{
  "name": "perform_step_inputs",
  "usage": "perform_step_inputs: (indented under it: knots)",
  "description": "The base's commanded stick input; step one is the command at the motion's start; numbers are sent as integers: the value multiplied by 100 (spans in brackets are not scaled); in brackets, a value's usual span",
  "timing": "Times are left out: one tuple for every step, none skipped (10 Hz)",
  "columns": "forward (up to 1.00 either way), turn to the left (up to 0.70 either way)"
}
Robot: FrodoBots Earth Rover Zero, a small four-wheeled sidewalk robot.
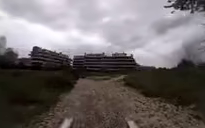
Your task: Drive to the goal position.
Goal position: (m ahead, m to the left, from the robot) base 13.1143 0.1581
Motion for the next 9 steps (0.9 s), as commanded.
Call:
perform_step_inputs:
  knots:
    - [70, 0]
    - [70, 0]
    - [70, 0]
    - [70, 0]
    - [70, 0]
    - [70, 0]
    - [70, 0]
    - [70, 0]
    - [70, 0]
